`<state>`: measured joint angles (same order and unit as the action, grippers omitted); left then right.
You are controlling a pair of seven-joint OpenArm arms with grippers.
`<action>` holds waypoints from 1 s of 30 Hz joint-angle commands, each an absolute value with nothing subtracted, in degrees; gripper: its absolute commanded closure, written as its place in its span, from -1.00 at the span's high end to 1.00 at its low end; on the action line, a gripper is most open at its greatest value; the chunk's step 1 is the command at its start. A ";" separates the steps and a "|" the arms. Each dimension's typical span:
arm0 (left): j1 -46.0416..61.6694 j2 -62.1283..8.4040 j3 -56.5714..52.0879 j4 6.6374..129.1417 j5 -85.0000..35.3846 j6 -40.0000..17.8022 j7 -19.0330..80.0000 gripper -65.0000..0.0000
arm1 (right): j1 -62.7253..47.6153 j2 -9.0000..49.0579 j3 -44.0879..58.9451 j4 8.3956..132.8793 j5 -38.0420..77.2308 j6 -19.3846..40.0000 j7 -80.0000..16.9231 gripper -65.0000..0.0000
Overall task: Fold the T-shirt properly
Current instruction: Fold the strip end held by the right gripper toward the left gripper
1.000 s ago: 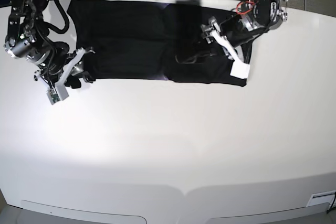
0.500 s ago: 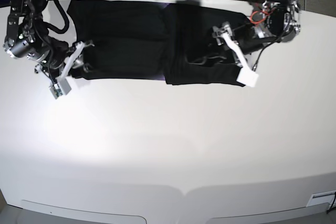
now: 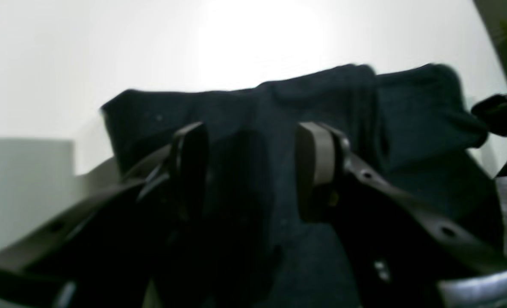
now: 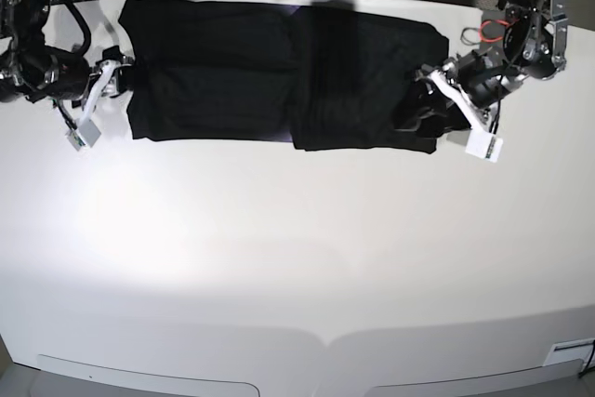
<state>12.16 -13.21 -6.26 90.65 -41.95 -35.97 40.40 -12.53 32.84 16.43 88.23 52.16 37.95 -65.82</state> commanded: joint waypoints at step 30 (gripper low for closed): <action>11.42 -13.67 -6.37 91.70 -40.49 -36.36 35.73 -0.02 | -12.08 37.60 16.84 69.97 73.23 40.00 -65.63 0.45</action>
<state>12.05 -13.32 -6.26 90.65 -39.42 -35.97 37.32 -12.34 36.75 16.51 69.69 73.93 40.18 -65.43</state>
